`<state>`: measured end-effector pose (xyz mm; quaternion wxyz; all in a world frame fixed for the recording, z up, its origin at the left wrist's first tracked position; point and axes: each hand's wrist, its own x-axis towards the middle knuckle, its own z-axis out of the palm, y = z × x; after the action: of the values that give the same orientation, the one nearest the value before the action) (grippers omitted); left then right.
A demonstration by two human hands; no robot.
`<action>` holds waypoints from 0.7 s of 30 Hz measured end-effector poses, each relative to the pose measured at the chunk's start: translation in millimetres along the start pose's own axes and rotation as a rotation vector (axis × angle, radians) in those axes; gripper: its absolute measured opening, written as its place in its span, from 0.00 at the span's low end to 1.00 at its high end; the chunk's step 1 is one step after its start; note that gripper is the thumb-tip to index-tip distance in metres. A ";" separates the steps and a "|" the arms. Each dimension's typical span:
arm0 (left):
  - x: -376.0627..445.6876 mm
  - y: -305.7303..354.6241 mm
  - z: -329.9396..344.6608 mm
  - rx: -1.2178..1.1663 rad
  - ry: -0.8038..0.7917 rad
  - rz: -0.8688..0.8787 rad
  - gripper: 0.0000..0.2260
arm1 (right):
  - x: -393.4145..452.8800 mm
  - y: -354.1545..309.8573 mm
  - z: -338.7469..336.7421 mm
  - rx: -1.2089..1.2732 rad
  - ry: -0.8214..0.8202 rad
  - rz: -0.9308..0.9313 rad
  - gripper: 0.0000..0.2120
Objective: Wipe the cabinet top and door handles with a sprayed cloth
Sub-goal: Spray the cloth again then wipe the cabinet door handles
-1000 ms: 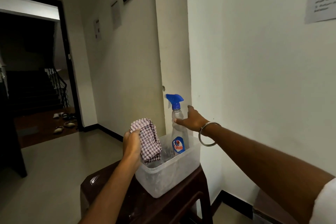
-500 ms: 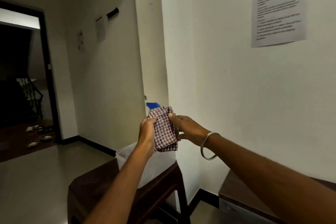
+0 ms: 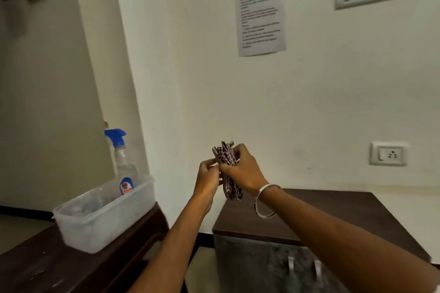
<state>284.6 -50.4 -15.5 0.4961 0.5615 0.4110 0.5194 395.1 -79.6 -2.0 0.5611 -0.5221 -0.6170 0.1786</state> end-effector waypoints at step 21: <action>-62.3 -216.8 184.3 -0.362 -0.289 -0.541 0.12 | -144.0 250.6 -111.9 -0.008 0.280 0.472 0.12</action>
<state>471.2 -98.4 -233.9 0.7600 0.4029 0.3720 0.3488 579.5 -144.2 -242.7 0.5817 -0.6732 -0.3954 0.2282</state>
